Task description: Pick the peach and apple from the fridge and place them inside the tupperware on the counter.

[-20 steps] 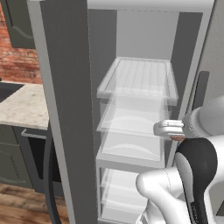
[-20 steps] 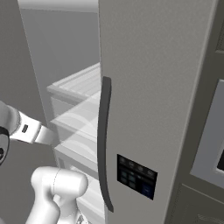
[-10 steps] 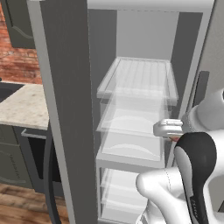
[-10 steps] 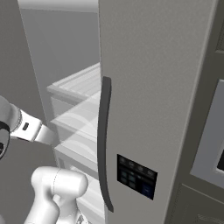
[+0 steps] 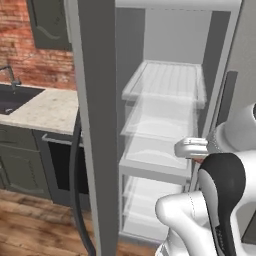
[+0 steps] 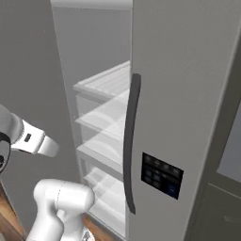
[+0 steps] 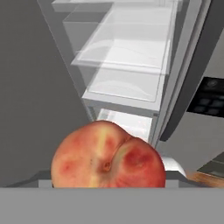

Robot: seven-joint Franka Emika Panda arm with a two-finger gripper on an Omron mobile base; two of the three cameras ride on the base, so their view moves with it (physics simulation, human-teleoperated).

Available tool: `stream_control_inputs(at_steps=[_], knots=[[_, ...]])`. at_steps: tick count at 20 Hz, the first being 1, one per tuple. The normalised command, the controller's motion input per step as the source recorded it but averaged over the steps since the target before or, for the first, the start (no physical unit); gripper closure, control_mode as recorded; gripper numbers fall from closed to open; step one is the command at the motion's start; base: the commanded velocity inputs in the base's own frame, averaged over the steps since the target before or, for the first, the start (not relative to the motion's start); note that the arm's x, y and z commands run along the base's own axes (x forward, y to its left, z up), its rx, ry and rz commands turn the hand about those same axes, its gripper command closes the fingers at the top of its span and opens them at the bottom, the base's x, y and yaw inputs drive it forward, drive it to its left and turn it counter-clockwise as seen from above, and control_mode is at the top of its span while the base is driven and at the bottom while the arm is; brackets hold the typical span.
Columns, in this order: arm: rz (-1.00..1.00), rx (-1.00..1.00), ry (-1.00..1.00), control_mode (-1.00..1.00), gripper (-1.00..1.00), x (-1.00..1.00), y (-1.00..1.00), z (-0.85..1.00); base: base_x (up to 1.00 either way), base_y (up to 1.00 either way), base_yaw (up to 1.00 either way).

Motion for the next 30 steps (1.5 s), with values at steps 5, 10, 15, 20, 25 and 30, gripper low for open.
stream_control_inputs(at_steps=[5, 10, 15, 20, 25, 30], knots=[[0.00, 0.00, 0.00, 1.00, 1.00, 0.00, 0.00, 0.00, -0.94, 0.00, 0.38], [0.00, 0.00, 0.00, 1.00, 1.00, 0.00, 0.00, 0.00, -1.00, -0.04, 0.54], [0.00, 0.00, 0.00, 1.00, 1.00, 0.00, 0.00, 0.00, -1.00, -0.06, 0.83], [0.00, 0.00, 0.00, 1.00, 1.00, 0.00, 0.00, 0.00, -0.64, 0.08, 1.00], [0.00, 0.00, 0.00, 1.00, 1.00, 0.00, 0.00, 0.00, 0.34, 0.28, 0.79], [0.00, 0.00, 0.00, 1.00, 1.00, 0.00, 0.00, 0.00, 0.96, 0.17, 0.14]])
